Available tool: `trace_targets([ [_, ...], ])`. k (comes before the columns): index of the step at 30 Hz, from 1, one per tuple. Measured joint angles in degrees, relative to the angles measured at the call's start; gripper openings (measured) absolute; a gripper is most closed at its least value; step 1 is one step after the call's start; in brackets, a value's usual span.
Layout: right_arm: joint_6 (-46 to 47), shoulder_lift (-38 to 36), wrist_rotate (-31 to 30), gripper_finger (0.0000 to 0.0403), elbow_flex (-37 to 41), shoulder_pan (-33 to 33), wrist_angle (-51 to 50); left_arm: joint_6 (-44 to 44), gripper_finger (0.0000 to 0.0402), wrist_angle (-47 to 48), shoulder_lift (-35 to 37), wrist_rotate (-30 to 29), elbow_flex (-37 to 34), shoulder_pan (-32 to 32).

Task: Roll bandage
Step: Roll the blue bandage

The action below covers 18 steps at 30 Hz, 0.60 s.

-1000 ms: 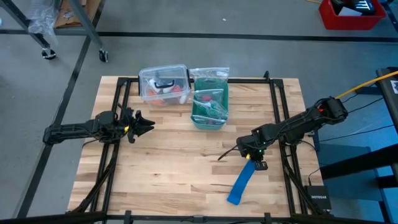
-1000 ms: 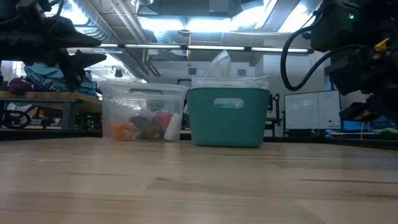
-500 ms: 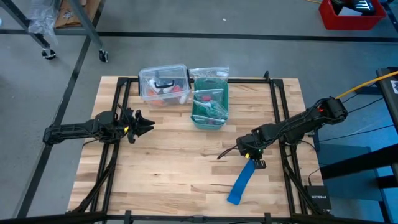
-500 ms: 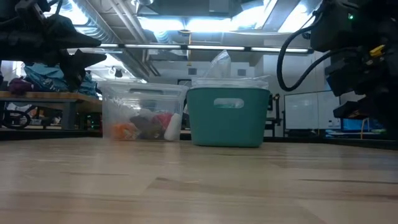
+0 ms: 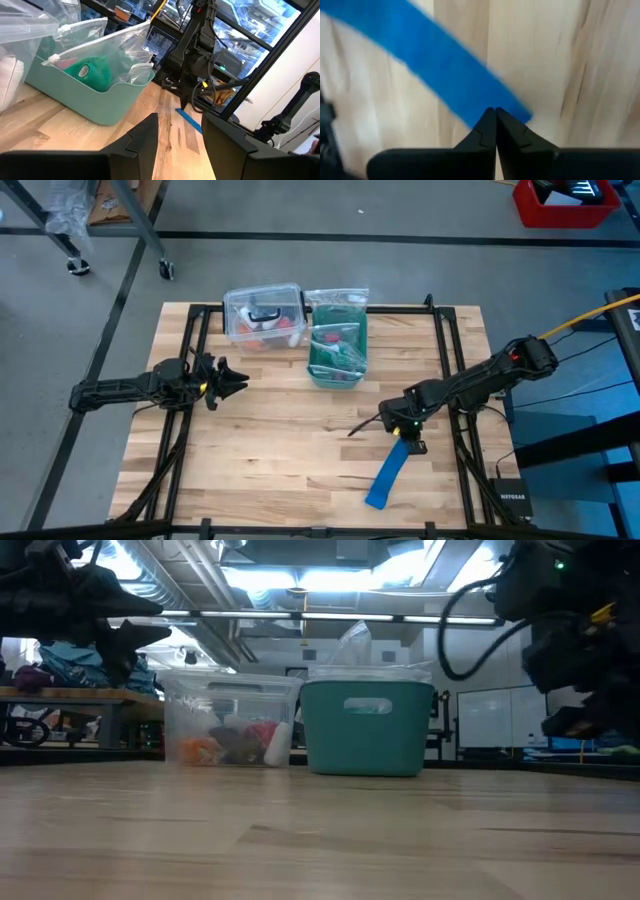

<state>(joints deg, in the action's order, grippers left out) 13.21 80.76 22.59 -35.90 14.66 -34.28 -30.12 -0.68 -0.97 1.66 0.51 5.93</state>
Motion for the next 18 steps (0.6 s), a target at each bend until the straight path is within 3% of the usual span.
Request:
trace_targets([
  [4, 0.1, 2.7, -0.1, 0.0007, 0.0, 1.8, 5.7, -1.3, 0.0143, 0.0, 0.0, 0.0, 0.0, 0.0],
  [12, 3.0, 6.5, -1.9, 0.0004, -0.4, 7.6, 6.2, -1.4, 0.0143, 0.0, 0.0, 0.0, 0.0, 0.0],
  [18, 3.3, 6.5, -5.7, 0.0004, -0.4, 8.1, 5.8, -1.1, 0.0143, 0.0, 0.0, 0.0, 0.0, 0.0],
])
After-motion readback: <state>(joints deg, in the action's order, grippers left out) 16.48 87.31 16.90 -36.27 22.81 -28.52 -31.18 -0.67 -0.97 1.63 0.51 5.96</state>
